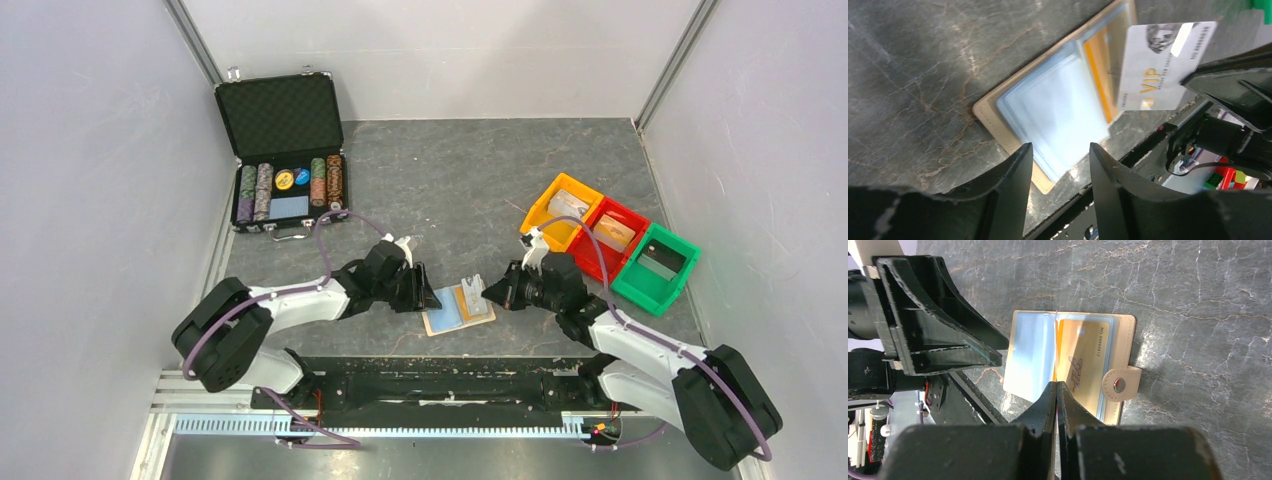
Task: Take the credit cards out of the card holder
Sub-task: Remove the credit card from the card holder, then place the credit card in the storage box.
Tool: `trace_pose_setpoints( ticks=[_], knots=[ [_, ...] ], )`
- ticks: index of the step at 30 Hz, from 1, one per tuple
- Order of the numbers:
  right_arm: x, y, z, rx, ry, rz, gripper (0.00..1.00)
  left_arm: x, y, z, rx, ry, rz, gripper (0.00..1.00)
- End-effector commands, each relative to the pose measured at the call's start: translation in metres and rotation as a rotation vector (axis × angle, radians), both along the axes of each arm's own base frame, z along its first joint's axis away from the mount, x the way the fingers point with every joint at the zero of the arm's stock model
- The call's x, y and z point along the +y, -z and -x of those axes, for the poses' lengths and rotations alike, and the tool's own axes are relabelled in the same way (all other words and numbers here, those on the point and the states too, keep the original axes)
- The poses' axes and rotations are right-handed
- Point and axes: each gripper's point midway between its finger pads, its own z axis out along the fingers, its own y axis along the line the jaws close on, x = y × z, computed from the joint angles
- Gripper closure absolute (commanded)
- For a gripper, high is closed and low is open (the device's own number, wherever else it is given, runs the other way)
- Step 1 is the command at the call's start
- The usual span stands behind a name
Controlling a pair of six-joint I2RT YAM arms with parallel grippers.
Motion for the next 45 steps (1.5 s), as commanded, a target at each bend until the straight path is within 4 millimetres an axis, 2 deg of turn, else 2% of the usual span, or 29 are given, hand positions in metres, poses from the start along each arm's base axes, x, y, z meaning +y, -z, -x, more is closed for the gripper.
trace_pose_setpoints(
  ticks=[1, 8, 17, 22, 27, 33, 37, 40, 45],
  knots=[
    [0.003, -0.028, -0.013, -0.077, 0.015, -0.029, 1.0, -0.007, -0.038, -0.011, -0.085, 0.021, 0.03, 0.44],
    [0.009, -0.055, -0.014, -0.13, 0.006, -0.103, 1.0, -0.013, -0.068, -0.011, -0.115, 0.039, 0.088, 0.28],
    [0.029, -0.104, 0.006, -0.179, -0.086, -0.375, 1.0, -0.025, -0.1, -0.002, -0.135, 0.092, 0.208, 0.23],
    [0.032, -0.117, 0.015, -0.192, -0.121, -0.467, 1.0, -0.029, -0.118, 0.001, -0.172, 0.089, 0.31, 0.19],
    [0.032, -0.121, 0.021, -0.187, -0.127, -0.509, 1.0, -0.034, -0.13, 0.004, -0.202, 0.098, 0.409, 0.19],
    [0.033, -0.127, 0.033, -0.154, -0.163, -0.6, 1.0, -0.04, -0.148, 0.01, -0.221, 0.113, 0.534, 0.28],
    [0.033, -0.118, 0.034, -0.14, -0.166, -0.578, 1.0, -0.035, -0.157, 0.013, -0.239, 0.089, 0.589, 0.48],
    [0.034, -0.108, 0.035, -0.141, -0.193, -0.526, 1.0, -0.032, -0.155, 0.015, -0.243, 0.083, 0.591, 0.64],
    [0.036, -0.104, 0.038, -0.143, -0.225, -0.502, 1.0, -0.029, -0.154, 0.02, -0.239, 0.08, 0.626, 0.67]
  ],
)
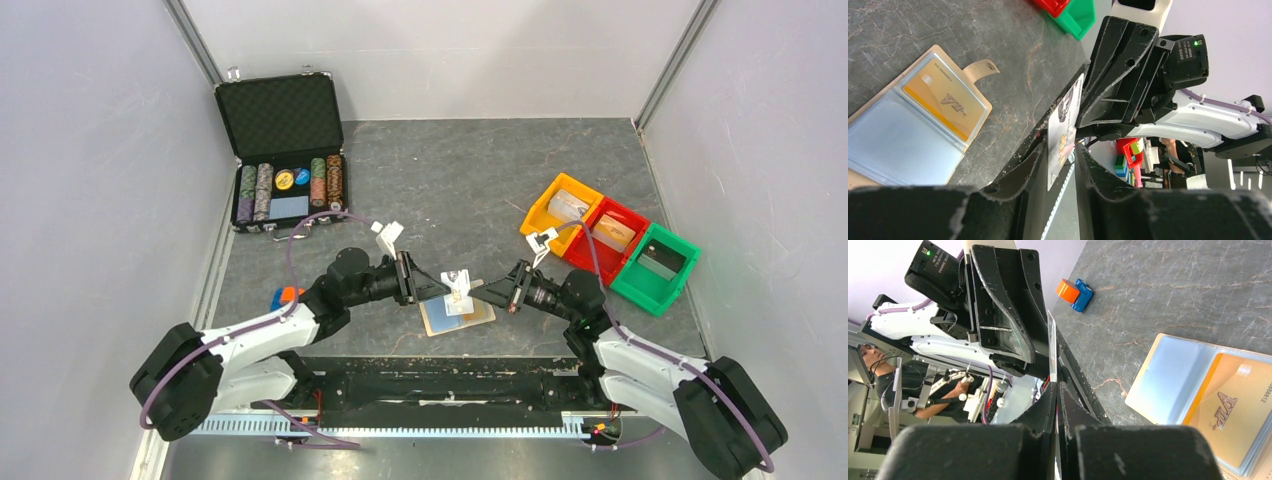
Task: Take the credit cards out of the card holder
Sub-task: Place the credit card in the storage box.
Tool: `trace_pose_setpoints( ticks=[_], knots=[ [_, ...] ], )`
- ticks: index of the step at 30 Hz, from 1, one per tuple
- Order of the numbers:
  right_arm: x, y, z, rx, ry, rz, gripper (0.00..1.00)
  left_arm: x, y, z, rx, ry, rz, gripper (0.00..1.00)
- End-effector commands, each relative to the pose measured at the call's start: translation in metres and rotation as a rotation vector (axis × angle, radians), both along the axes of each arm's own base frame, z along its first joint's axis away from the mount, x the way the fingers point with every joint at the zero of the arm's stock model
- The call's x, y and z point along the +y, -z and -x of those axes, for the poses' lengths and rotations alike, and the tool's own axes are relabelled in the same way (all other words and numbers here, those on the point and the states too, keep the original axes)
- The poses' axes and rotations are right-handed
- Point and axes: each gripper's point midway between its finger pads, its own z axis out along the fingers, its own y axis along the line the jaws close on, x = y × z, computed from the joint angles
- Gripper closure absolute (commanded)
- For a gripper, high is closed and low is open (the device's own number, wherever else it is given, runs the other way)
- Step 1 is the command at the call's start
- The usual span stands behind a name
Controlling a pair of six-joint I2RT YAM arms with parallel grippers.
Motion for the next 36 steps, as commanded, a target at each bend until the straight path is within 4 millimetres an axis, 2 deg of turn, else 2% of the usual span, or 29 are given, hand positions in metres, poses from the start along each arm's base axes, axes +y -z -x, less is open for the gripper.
trace_pose_setpoints(
  ticks=[1, 3, 12, 15, 18, 22, 25, 31, 33, 36],
  knots=[
    [0.003, -0.009, 0.002, -0.062, -0.043, 0.0, 1.0, -0.001, -0.022, 0.006, -0.021, 0.012, 0.107, 0.67],
    [0.003, -0.011, 0.006, -0.063, -0.053, -0.02, 1.0, 0.0, -0.019, 0.006, -0.017, 0.011, 0.103, 0.64],
    [0.001, -0.016, 0.006, -0.049, -0.031, -0.065, 1.0, 0.007, -0.001, 0.004, -0.011, -0.023, 0.033, 0.29],
    [0.001, -0.024, 0.008, -0.055, -0.04, -0.1, 1.0, 0.007, 0.003, 0.002, -0.003, -0.03, 0.026, 0.26],
    [0.0, -0.027, 0.007, -0.051, -0.022, -0.123, 1.0, 0.001, -0.005, 0.001, 0.003, -0.02, 0.071, 0.27],
    [-0.001, -0.033, 0.009, -0.039, -0.025, -0.166, 1.0, -0.008, -0.017, 0.006, 0.033, 0.032, 0.149, 0.38],
    [-0.002, -0.029, 0.01, -0.031, -0.027, -0.158, 1.0, -0.008, -0.019, 0.008, 0.044, 0.034, 0.193, 0.5],
    [-0.003, -0.02, 0.019, -0.047, -0.055, -0.145, 1.0, -0.009, -0.014, 0.012, 0.047, 0.061, 0.2, 0.83],
    [-0.003, -0.018, 0.023, -0.054, -0.075, -0.137, 0.96, -0.009, -0.012, 0.014, 0.05, 0.07, 0.198, 0.97],
    [-0.001, -0.017, 0.027, -0.074, -0.109, -0.123, 0.9, -0.007, -0.007, 0.017, 0.05, 0.079, 0.179, 0.98]
  ],
)
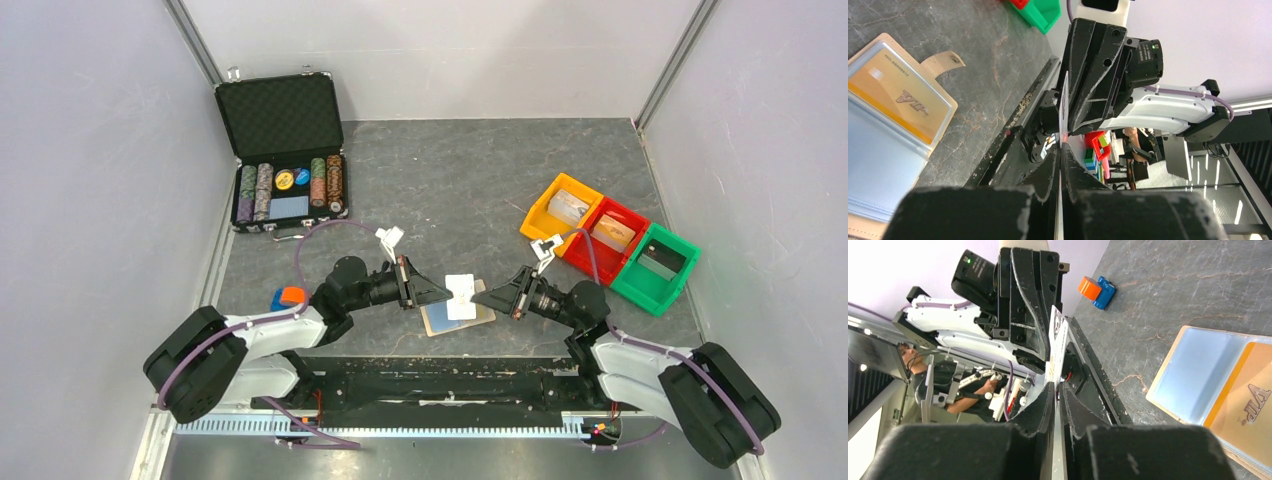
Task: Take the credit cards out of the card holder
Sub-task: Place the credit card in the storage box.
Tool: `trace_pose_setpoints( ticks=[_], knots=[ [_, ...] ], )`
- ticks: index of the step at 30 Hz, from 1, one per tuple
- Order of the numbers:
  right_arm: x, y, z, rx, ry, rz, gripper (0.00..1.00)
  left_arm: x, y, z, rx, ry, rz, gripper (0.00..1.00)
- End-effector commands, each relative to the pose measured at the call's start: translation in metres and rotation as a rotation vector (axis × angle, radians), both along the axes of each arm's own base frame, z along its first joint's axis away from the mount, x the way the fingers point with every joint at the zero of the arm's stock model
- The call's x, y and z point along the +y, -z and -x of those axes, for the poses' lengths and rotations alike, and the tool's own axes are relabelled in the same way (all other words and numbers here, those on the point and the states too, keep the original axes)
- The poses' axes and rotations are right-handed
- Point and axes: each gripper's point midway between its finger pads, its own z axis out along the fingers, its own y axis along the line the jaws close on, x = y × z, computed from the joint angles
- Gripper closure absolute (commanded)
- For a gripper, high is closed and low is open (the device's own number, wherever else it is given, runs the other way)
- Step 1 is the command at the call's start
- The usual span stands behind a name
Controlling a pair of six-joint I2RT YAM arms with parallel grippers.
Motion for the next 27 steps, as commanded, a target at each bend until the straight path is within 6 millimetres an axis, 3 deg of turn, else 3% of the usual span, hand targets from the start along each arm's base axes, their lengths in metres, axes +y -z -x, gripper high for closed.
trace_pose_setpoints(
  ticks=[1, 9, 15, 19, 23, 27],
  knots=[
    [0.003, -0.016, 0.013, -0.122, -0.079, -0.022, 0.89, 0.001, -0.004, 0.006, -0.015, 0.028, 0.02, 0.98],
    [0.008, 0.003, 0.013, -0.14, -0.136, 0.08, 0.74, 0.004, 0.002, 0.017, -0.019, 0.078, -0.014, 0.98],
    [0.007, -0.003, 0.009, -0.265, -0.154, 0.144, 0.65, 0.01, 0.018, 0.024, -0.018, 0.116, -0.142, 0.98],
    [0.004, 0.004, -0.003, -0.318, -0.144, 0.276, 0.62, 0.017, 0.017, 0.031, -0.023, 0.128, -0.17, 0.98],
    [0.005, -0.007, -0.007, -0.387, -0.169, 0.309, 0.62, 0.024, 0.018, 0.034, -0.043, 0.142, -0.243, 0.98],
    [0.011, -0.005, -0.007, -0.369, -0.258, 0.332, 0.62, 0.025, 0.011, 0.042, -0.07, 0.199, -0.253, 0.98]
  ],
)
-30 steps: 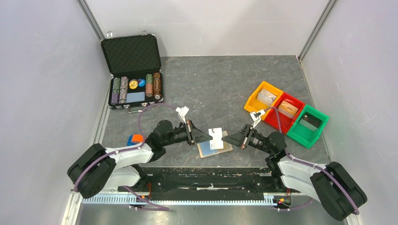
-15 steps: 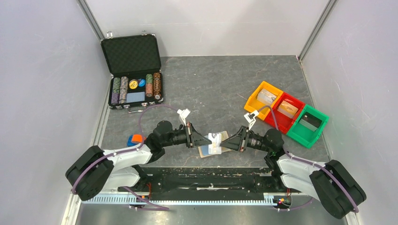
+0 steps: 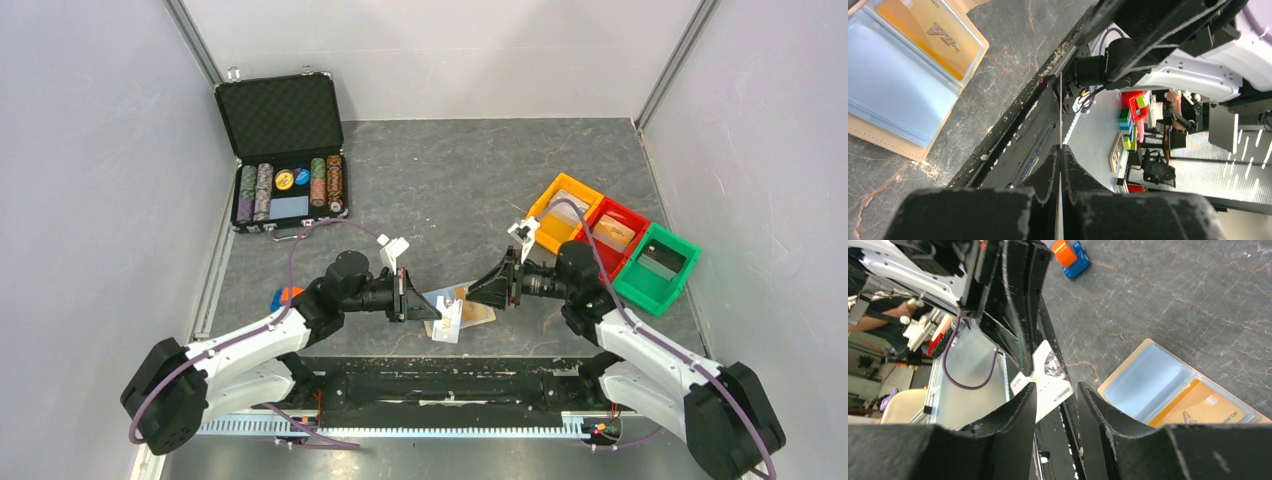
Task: Take the credit cards out of the card holder
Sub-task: Place the credit card in the storage box.
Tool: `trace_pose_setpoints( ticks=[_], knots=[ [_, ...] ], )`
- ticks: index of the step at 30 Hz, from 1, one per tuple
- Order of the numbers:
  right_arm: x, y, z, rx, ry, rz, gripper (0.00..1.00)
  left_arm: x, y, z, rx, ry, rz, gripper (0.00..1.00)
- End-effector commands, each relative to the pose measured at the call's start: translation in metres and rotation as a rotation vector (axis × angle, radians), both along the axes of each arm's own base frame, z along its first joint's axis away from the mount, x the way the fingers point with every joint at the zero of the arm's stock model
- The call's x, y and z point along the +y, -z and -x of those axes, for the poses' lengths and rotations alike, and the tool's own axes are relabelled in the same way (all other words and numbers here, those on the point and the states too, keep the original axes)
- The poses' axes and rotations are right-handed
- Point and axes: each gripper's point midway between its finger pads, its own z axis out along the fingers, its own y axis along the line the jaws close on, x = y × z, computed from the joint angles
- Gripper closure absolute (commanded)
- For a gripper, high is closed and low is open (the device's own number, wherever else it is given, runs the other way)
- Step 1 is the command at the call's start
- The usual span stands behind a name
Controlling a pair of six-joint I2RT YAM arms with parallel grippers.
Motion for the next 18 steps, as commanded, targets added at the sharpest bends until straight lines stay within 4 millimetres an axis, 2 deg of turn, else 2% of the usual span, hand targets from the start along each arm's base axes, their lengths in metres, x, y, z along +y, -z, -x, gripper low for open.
trace_pose_setpoints(
  ticks=[1, 5, 11, 18],
  knots=[
    [0.004, 0.004, 0.002, -0.013, -0.103, 0.071, 0.62, 0.003, -0.01, 0.01, -0.075, 0.102, -0.03, 0.98],
    [0.005, -0.001, 0.003, -0.054, -0.129, 0.066, 0.59, 0.002, -0.004, 0.016, -0.048, 0.159, -0.059, 0.98],
    [0.009, 0.003, 0.004, -0.04, -0.189, 0.074, 0.55, -0.004, -0.013, 0.02, -0.035, 0.21, -0.029, 0.98],
    [0.02, 0.001, 0.007, -0.055, -0.264, 0.04, 0.54, -0.008, -0.021, 0.023, -0.021, 0.24, -0.009, 0.98]
  ],
)
